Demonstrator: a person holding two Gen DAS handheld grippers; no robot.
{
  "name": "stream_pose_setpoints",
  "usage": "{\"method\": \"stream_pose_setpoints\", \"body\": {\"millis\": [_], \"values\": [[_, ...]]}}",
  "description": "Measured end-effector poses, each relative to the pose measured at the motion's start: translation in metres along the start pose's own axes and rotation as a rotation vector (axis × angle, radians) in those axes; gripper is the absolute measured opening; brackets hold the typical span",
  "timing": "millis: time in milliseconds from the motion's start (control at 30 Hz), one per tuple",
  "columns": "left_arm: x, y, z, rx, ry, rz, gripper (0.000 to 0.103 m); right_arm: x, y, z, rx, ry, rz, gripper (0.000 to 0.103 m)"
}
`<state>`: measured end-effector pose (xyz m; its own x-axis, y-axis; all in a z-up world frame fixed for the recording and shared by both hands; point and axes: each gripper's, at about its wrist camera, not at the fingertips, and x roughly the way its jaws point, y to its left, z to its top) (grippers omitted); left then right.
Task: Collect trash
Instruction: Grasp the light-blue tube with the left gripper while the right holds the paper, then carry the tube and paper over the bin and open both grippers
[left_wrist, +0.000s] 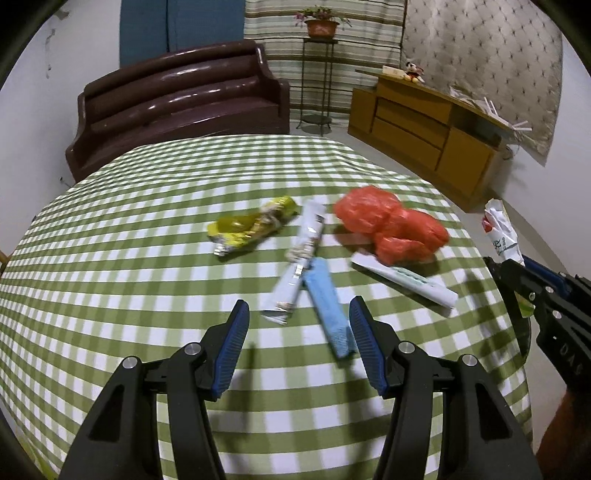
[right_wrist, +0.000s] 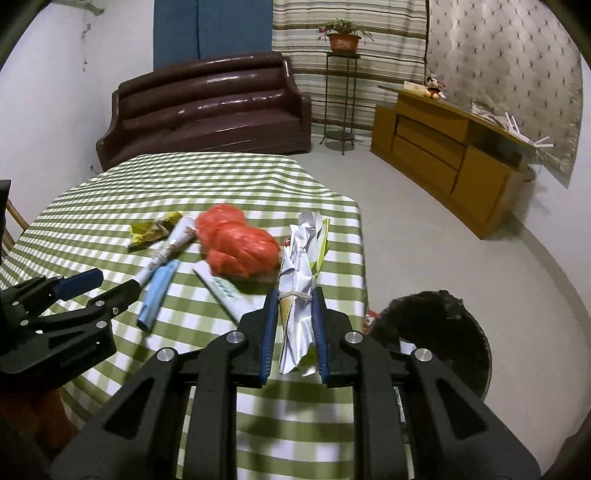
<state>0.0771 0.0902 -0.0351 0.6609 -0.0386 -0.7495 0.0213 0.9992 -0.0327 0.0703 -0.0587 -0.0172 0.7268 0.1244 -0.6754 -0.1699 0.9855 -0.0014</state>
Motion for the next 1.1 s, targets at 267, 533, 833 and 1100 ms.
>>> {"method": "stream_pose_setpoints", "body": {"millis": [267,533,833,1100], "values": [[0.016,-0.020,-0.004,0.032,0.037,0.006,0.036,0.002,-0.023,-0.005,0.040,0.005,0.003,0.018],[0.020,-0.031,-0.008,0.064,0.043,-0.005,0.012,0.007,-0.030,-0.010,0.056,0.020,0.016,0.018],[0.002,-0.036,-0.008,0.070,0.000,-0.039,0.010,0.006,-0.038,-0.012,0.068,0.009,-0.004,0.018],[-0.014,-0.057,0.000,0.108,-0.054,-0.096,0.010,-0.003,-0.058,-0.015,0.090,0.001,-0.057,0.018]]}}
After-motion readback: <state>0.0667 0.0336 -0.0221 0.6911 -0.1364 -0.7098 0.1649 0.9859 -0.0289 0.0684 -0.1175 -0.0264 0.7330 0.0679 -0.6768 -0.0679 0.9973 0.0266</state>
